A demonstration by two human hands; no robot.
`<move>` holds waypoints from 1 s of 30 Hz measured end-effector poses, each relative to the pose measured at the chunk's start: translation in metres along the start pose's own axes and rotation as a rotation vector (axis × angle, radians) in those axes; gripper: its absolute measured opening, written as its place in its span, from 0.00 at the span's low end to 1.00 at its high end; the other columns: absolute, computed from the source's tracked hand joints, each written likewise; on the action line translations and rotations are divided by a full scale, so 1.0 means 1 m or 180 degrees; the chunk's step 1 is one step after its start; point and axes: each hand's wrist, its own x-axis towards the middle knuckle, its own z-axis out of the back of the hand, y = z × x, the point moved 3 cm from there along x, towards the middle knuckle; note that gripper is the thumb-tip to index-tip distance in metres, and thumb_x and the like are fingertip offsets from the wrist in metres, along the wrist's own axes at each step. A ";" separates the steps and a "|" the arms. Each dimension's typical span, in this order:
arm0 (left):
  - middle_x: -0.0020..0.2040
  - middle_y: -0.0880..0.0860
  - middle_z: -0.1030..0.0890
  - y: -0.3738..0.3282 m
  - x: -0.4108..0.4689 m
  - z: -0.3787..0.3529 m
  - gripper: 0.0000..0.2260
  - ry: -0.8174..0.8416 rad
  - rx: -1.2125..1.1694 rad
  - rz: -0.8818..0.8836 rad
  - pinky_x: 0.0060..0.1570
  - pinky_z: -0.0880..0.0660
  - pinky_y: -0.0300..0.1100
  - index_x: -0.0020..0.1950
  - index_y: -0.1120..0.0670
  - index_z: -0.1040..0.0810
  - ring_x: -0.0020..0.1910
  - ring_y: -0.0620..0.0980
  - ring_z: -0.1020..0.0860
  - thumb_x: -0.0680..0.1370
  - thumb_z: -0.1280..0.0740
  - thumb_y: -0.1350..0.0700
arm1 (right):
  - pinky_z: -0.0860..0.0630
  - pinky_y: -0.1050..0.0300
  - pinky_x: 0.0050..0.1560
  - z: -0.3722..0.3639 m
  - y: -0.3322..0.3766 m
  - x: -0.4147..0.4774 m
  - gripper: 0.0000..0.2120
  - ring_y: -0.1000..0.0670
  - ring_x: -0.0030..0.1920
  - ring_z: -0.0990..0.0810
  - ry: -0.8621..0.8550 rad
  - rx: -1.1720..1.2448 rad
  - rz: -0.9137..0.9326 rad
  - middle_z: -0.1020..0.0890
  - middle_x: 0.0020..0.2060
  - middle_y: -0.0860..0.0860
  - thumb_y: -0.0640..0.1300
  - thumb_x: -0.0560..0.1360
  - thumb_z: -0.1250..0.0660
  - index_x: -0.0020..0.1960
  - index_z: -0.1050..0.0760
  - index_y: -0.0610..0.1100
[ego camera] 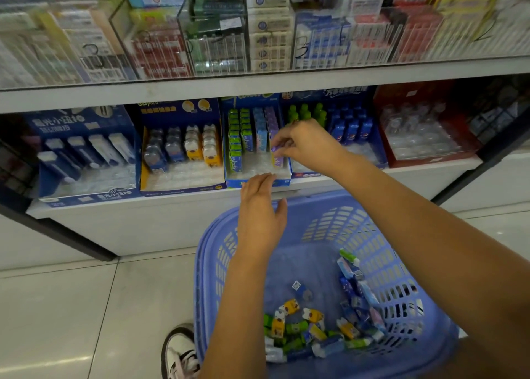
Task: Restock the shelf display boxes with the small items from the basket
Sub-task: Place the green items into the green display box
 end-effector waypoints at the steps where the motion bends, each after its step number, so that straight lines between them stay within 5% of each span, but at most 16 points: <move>1: 0.71 0.52 0.32 0.000 0.000 0.000 0.22 -0.0004 -0.0011 0.0003 0.69 0.46 0.35 0.72 0.56 0.32 0.72 0.50 0.39 0.78 0.34 0.58 | 0.26 0.64 0.50 0.000 0.000 0.001 0.10 0.51 0.47 0.20 -0.0008 0.0002 -0.0046 0.16 0.49 0.45 0.40 0.72 0.29 0.53 0.19 0.40; 7: 0.67 0.51 0.28 0.000 -0.008 0.003 0.15 -0.0217 -0.0428 -0.0056 0.68 0.38 0.37 0.66 0.57 0.26 0.68 0.47 0.33 0.79 0.36 0.58 | 0.27 0.64 0.48 -0.002 0.002 -0.007 0.13 0.53 0.45 0.21 -0.0065 0.0005 -0.0236 0.17 0.49 0.45 0.40 0.73 0.29 0.57 0.22 0.39; 11: 0.49 0.47 0.20 0.006 -0.024 -0.005 0.08 -0.0724 -0.0911 0.0174 0.44 0.28 0.30 0.52 0.54 0.20 0.45 0.38 0.24 0.80 0.38 0.56 | 0.30 0.66 0.42 0.006 -0.003 -0.047 0.10 0.55 0.39 0.26 -0.0528 0.0176 -0.0268 0.22 0.42 0.51 0.46 0.73 0.30 0.50 0.24 0.42; 13: 0.45 0.48 0.19 0.012 -0.026 -0.026 0.07 -0.0142 -0.0863 0.0385 0.40 0.28 0.30 0.48 0.55 0.20 0.40 0.39 0.24 0.80 0.38 0.57 | 0.31 0.66 0.36 -0.006 -0.021 -0.071 0.11 0.51 0.35 0.26 -0.0251 0.0213 -0.0518 0.22 0.34 0.50 0.49 0.74 0.30 0.40 0.24 0.42; 15: 0.44 0.55 0.18 0.024 -0.032 -0.056 0.07 0.0926 -0.0305 0.0622 0.43 0.27 0.39 0.46 0.57 0.20 0.40 0.49 0.23 0.79 0.38 0.58 | 0.30 0.59 0.37 -0.033 -0.047 -0.093 0.16 0.45 0.34 0.27 0.0638 0.0131 -0.1019 0.23 0.33 0.44 0.50 0.75 0.32 0.38 0.24 0.37; 17: 0.46 0.58 0.21 0.043 -0.051 -0.085 0.07 0.2082 0.0450 0.0862 0.53 0.26 0.45 0.42 0.54 0.23 0.44 0.51 0.26 0.78 0.38 0.59 | 0.33 0.58 0.34 -0.070 -0.074 -0.116 0.16 0.47 0.32 0.31 0.1530 -0.0223 -0.1469 0.28 0.31 0.46 0.48 0.76 0.35 0.35 0.29 0.39; 19: 0.55 0.60 0.22 0.065 -0.081 -0.103 0.05 0.2843 0.0860 0.1213 0.55 0.29 0.43 0.48 0.53 0.23 0.49 0.49 0.28 0.79 0.38 0.58 | 0.39 0.59 0.29 -0.107 -0.100 -0.137 0.17 0.51 0.29 0.37 0.1944 -0.0591 -0.1708 0.35 0.30 0.48 0.42 0.77 0.38 0.31 0.37 0.44; 21: 0.62 0.61 0.24 0.086 -0.106 -0.117 0.11 0.3195 0.1059 0.1359 0.56 0.30 0.45 0.60 0.60 0.24 0.55 0.54 0.25 0.79 0.37 0.58 | 0.34 0.57 0.32 -0.138 -0.126 -0.156 0.11 0.52 0.31 0.34 0.2284 -0.0777 -0.1968 0.27 0.36 0.45 0.39 0.79 0.41 0.38 0.29 0.43; 22: 0.62 0.62 0.24 0.094 -0.116 -0.121 0.13 0.3342 0.1151 0.1399 0.57 0.29 0.47 0.61 0.63 0.25 0.58 0.57 0.25 0.78 0.37 0.59 | 0.29 0.54 0.39 -0.150 -0.137 -0.165 0.07 0.49 0.37 0.27 0.2418 -0.0832 -0.2038 0.23 0.47 0.42 0.39 0.80 0.42 0.50 0.25 0.40; 24: 0.62 0.62 0.25 0.105 -0.126 -0.125 0.15 0.3560 0.1334 0.1403 0.58 0.28 0.48 0.63 0.63 0.27 0.60 0.59 0.25 0.77 0.36 0.60 | 0.26 0.50 0.57 -0.168 -0.159 -0.176 0.17 0.42 0.58 0.25 0.2479 -0.0906 -0.2099 0.31 0.65 0.37 0.38 0.79 0.41 0.67 0.33 0.35; 26: 0.65 0.60 0.26 0.116 -0.130 -0.130 0.18 0.3642 0.1358 0.1351 0.60 0.28 0.48 0.66 0.61 0.28 0.62 0.58 0.26 0.76 0.35 0.61 | 0.28 0.47 0.60 -0.181 -0.169 -0.181 0.22 0.39 0.65 0.29 0.2379 -0.0948 -0.2043 0.38 0.69 0.36 0.36 0.78 0.40 0.70 0.38 0.34; 30: 0.63 0.59 0.25 0.125 -0.132 -0.142 0.17 0.3546 0.1483 0.1223 0.60 0.29 0.47 0.64 0.59 0.25 0.61 0.57 0.26 0.75 0.35 0.63 | 0.27 0.47 0.57 -0.204 -0.178 -0.184 0.22 0.38 0.61 0.25 0.2202 -0.0956 -0.2199 0.37 0.70 0.36 0.32 0.78 0.44 0.71 0.41 0.32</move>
